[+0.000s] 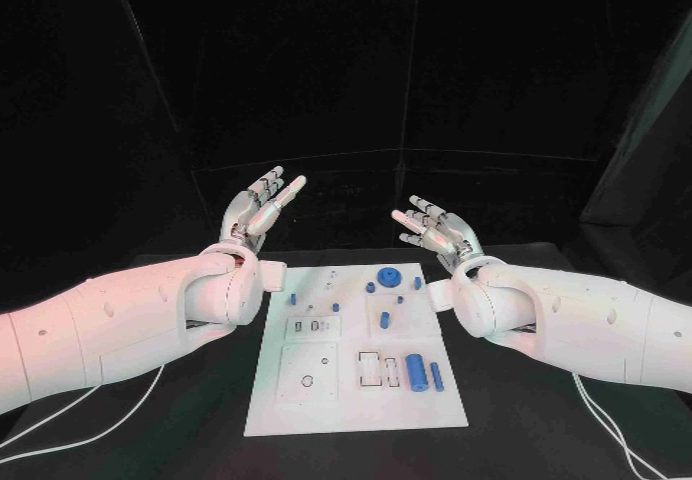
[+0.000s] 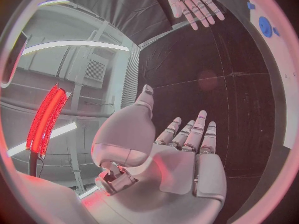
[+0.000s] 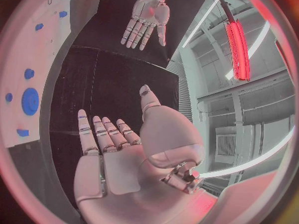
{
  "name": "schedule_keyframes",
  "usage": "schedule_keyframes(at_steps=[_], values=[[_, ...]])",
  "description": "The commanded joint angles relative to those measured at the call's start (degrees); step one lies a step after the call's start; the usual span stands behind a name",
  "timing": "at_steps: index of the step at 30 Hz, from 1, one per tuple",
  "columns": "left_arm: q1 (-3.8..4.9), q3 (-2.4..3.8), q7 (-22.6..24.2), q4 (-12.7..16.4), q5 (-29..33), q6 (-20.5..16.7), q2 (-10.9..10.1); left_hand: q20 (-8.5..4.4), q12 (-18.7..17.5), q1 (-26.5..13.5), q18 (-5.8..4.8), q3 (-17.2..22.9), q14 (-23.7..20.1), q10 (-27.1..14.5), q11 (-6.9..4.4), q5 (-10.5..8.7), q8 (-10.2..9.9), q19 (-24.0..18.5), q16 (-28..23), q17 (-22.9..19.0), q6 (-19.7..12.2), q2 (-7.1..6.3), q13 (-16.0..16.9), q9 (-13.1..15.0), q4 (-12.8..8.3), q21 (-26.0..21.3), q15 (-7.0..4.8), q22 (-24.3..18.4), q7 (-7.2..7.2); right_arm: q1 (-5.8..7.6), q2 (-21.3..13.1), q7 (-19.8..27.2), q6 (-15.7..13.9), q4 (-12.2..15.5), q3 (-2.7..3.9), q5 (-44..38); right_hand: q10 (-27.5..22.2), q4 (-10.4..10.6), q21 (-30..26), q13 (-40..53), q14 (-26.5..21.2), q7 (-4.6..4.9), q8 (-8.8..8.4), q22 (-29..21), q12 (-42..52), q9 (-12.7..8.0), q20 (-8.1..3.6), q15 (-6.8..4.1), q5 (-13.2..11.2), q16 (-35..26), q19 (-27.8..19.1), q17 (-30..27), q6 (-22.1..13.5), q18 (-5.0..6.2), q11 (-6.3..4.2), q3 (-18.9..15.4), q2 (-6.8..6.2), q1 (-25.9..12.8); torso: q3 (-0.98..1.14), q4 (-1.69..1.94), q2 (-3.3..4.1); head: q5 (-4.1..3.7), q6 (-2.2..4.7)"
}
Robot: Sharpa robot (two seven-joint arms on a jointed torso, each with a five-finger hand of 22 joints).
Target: Assemble the parts on the task board
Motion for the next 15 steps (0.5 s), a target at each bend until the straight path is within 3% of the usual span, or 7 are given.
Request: schedule_keyframes(at_steps=[1, 3, 7, 8, 10, 12, 15], values=[[0.75, -0.43, 8.7, -0.7, 3.0, 6.5, 0.3, 0.54, 0.3, 1.2, 0.96, -0.3, 0.8, 0.4, 0.75, 0.36, 0.3, 0.0, 0.5, 0.2, 0.8, 0.21, 0.1, 0.1, 0.1, 0.4, 0.34, 0.1, 7.57, 1.05, 0.7, -1.4, 9.9, -1.4, -0.76, -3.9, 20.2, -7.4, 6.2, 1.6, 23.3, 8.18, 2.82, 2.7, 3.6, 1.6, 0.32, 0.48, -0.6, 4.7, 14.2, 1.8, 13.8, 4.08, 1.48, 3.0, 0.00, 9.6, 0.01, 0.01, 0.00, 0.00, 0.00], [0.82, -0.48, 8.8, -0.8, 3.1, 6.6, 0.4, 0.57, 0.4, 1.3, 0.77, -0.2, 1.3, 0.9, 1.05, 0.35, 0.3, 0.1, 1.0, 0.3, 1.1, 0.22, 0.2, 0.1, 0.2, 0.5, 0.57, 0.1, 7.86, 1.50, 0.9, -1.6, 11.1, -2.0, -1.19, -4.3, 28.9, -9.0, 7.9, 2.1, 29.2, 7.71, 4.25, 3.3, 5.5, 2.2, 0.21, -0.77, -0.5, 6.1, 17.1, 2.0, 20.3, 5.35, 0.45, 3.9, 0.01, 10.7, 0.01, 0.01, 0.00, 0.00, 0.00], [0.82, -0.48, 8.8, -0.8, 3.1, 6.6, 0.4, 0.57, 0.7, 1.8, 0.12, 0.1, 4.3, 3.2, 1.91, 0.34, 0.5, 2.1, 3.0, 0.8, 2.9, 0.19, 0.4, 0.3, 0.3, 1.4, 1.24, 0.6, 8.60, 1.82, 1.1, -1.8, 12.0, -2.4, -1.50, -4.6, 34.6, -11.7, 10.3, 1.6, 35.1, 6.51, 5.93, 3.8, 6.2, 2.7, -0.51, -2.51, 0.1, 6.5, 21.3, 1.6, 31.1, 6.42, -1.07, 5.3, 0.18, 11.1, 0.01, 0.01, 0.00, 0.00, 0.00], [0.82, -0.52, 8.6, -1.1, 3.4, 8.5, -1.5, 0.58, 0.8, 2.0, -0.10, 0.1, 5.9, 4.3, 2.22, 0.36, 0.7, 3.2, 3.8, 1.0, 3.7, 0.19, 0.5, 0.4, 0.3, 1.9, 1.47, 0.9, 8.76, 3.34, 0.3, -2.5, 8.1, -5.9, -1.45, -20.2, 35.7, -12.3, 10.8, 1.6, 36.4, 6.32, 6.29, 4.0, 6.2, 2.8, -0.85, -2.94, 0.1, 6.6, 22.1, 1.6, 33.5, 6.48, -1.47, 5.6, 0.13, 11.1, -0.06, -0.04, 0.10, -0.20, 0.08], [0.82, -0.53, 8.5, -0.9, 3.4, 8.7, -1.9, 0.59, 1.6, 2.3, -0.03, 0.3, 9.3, 8.1, 2.76, 0.33, 1.0, 5.9, 5.3, 1.5, 5.6, 0.18, 0.9, 0.6, 0.2, 3.0, 1.39, 1.5, 8.90, 3.73, 0.2, -2.8, 7.8, -6.3, -1.44, -22.1, 37.5, -13.2, 11.7, 1.5, 38.4, 5.95, 6.48, 4.2, 6.1, 2.7, -1.51, -3.61, 0.2, 6.7, 23.5, 1.6, 36.3, 6.46, -1.92, 6.1, 0.13, 10.8, -0.02, 0.01, 0.22, -0.21, 0.14], [0.82, -0.54, 8.4, -0.6, 3.5, 9.0, -2.4, 0.50, 3.1, 2.9, 0.47, 0.4, 14.0, 14.6, 2.55, 0.28, 1.8, 10.6, 7.4, 2.1, 9.4, 0.16, 1.6, 1.0, 0.0, 5.1, 0.79, 2.6, 8.95, 4.31, 0.2, -3.3, 7.5, -6.9, -1.44, -24.9, 39.3, -14.0, 12.8, 1.5, 40.6, 5.47, 6.18, 4.6, 5.5, 2.4, -2.33, -4.37, 0.4, 6.5, 24.9, 1.6, 38.0, 6.30, -2.35, 6.7, 0.06, 10.3, 0.04, 0.08, 0.34, -0.20, 0.17], [0.82, -0.55, 8.2, -0.2, 3.5, 9.5, -3.1, 0.48, 6.0, 4.1, 2.10, 0.6, 20.3, 26.7, 1.56, 0.34, 3.3, 24.8, 9.7, 2.6, 17.1, 0.19, 2.4, 1.6, -0.5, 11.7, -0.99, 5.9, 8.74, 5.21, 0.2, -4.6, 7.7, -7.7, -1.43, -29.9, 42.2, -14.0, 14.9, 1.5, 44.2, 4.93, 5.59, 5.4, 4.5, 2.2, -3.59, -5.44, 0.2, 6.2, 26.9, 1.6, 40.4, 6.27, -3.16, 7.8, -0.62, 10.2, 0.10, 0.25, 0.62, -0.24, 0.19]])
